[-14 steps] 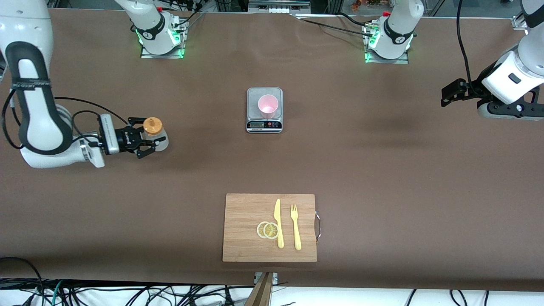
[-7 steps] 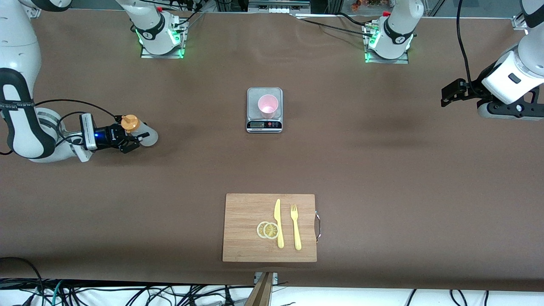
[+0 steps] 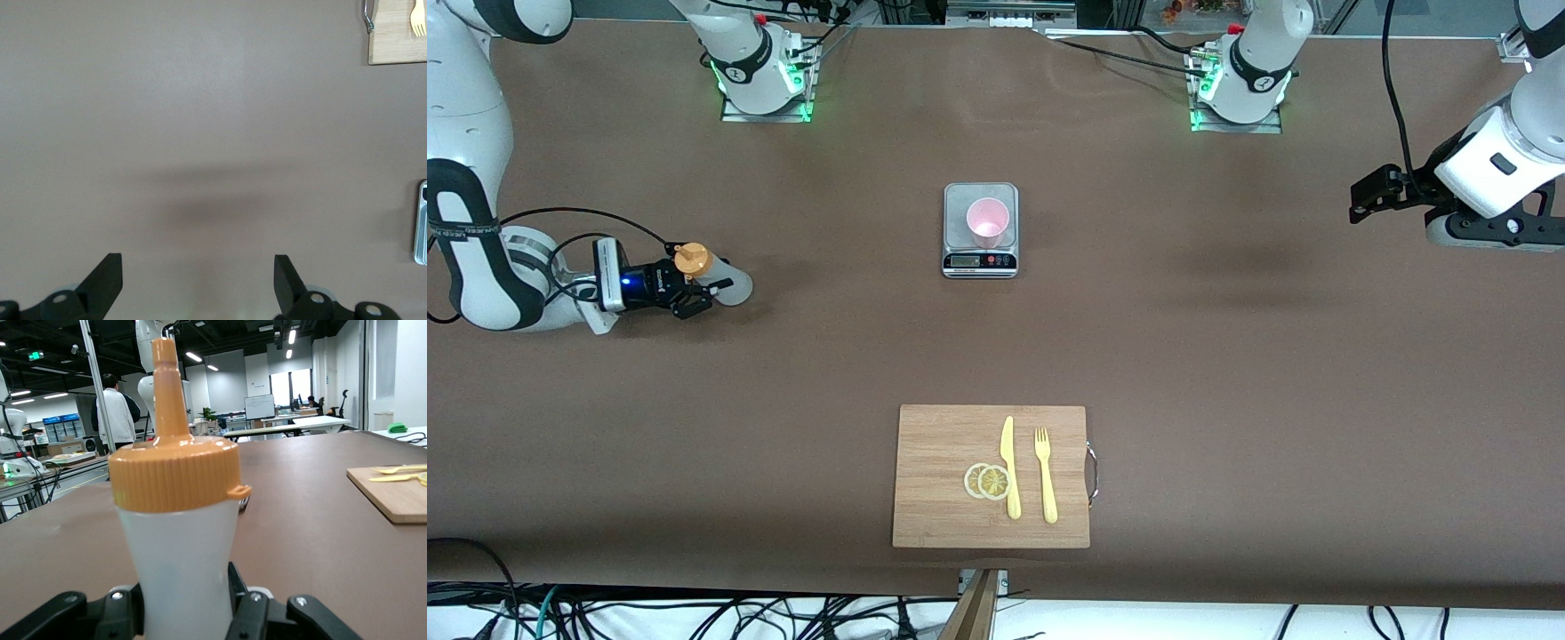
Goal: Add sauce to pink cup with both arms
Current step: 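Lower the bottle onto the table and open the right gripper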
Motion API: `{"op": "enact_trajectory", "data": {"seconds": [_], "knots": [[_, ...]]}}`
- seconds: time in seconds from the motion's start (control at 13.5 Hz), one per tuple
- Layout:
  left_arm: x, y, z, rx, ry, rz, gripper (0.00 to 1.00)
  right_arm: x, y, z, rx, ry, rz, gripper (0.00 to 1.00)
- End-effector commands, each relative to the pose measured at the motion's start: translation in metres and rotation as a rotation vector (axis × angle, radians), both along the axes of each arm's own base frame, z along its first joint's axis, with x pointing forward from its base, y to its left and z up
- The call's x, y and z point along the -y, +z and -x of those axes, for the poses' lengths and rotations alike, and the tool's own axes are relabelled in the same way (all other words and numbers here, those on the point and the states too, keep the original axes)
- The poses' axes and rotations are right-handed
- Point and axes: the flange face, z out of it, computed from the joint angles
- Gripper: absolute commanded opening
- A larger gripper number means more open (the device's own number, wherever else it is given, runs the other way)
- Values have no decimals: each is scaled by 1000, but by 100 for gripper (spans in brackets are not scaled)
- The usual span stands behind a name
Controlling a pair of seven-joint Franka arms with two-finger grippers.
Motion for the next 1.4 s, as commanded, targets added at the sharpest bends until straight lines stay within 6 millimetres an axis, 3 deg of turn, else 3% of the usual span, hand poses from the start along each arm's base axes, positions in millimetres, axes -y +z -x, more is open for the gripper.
{"op": "enact_trajectory", "data": {"seconds": [0.0,0.44,0.52,0.59,0.66,0.74,1.33], "knots": [[-1,3,2,1,-1,-22,100,9,-14,5,17,-5,-12,0],[-1,3,2,1,-1,-22,100,22,-33,14,31,-19,-12,0],[-1,3,2,1,-1,-22,100,22,-34,14,32,-20,-11,5],[-1,3,2,1,-1,-22,100,21,-35,13,33,-24,-9,18],[-1,3,2,1,-1,-22,100,23,-35,13,38,-28,-2,73],[-1,3,2,1,-1,-22,100,23,-34,11,43,-31,-1,100],[-1,3,2,1,-1,-22,100,33,-19,-12,65,-42,42,100]]}}
